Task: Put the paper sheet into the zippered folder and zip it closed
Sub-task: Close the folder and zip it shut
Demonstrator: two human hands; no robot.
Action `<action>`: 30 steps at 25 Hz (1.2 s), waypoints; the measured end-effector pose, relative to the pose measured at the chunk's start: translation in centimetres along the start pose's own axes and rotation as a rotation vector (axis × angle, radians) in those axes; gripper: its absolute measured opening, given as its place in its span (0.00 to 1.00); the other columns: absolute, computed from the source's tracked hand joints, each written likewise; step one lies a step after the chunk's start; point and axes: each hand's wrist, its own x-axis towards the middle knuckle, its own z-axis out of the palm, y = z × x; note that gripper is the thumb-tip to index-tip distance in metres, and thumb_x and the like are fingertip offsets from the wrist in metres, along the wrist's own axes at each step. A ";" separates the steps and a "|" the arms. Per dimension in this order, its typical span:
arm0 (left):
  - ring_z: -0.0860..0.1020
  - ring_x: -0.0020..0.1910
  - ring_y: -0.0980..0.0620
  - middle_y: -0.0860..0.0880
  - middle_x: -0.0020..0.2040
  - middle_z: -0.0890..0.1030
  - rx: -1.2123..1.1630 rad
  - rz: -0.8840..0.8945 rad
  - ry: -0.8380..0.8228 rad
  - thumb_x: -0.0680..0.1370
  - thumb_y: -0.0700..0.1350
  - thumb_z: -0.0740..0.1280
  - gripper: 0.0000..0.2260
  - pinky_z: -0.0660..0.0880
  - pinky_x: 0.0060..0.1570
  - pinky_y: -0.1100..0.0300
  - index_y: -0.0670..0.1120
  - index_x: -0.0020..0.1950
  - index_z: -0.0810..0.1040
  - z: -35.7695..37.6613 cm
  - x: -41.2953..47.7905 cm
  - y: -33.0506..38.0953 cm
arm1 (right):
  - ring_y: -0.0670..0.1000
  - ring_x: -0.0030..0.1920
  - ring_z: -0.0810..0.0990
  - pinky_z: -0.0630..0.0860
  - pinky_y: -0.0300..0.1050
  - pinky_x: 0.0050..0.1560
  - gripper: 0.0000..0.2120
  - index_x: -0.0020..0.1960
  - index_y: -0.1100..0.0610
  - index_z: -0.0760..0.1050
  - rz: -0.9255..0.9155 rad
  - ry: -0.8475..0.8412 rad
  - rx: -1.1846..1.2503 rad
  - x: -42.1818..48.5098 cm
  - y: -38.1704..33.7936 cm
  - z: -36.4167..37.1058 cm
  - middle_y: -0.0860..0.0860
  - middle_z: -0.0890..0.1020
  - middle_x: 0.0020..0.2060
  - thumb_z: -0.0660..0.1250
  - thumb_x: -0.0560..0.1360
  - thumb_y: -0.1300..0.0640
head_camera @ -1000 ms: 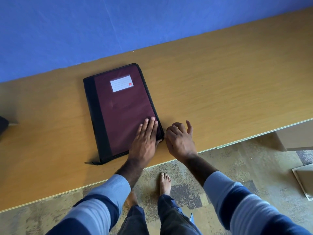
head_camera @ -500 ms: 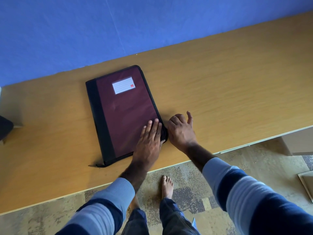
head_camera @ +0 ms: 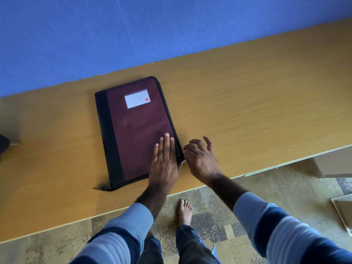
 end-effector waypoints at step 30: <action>0.57 0.81 0.38 0.35 0.82 0.55 -0.023 0.047 0.002 0.82 0.60 0.59 0.37 0.63 0.77 0.43 0.34 0.81 0.56 -0.5 -1.8 -0.5 | 0.60 0.73 0.71 0.52 0.77 0.74 0.10 0.60 0.56 0.78 0.135 -0.057 -0.226 15.2 2.5 1.3 0.55 0.82 0.61 0.64 0.82 0.54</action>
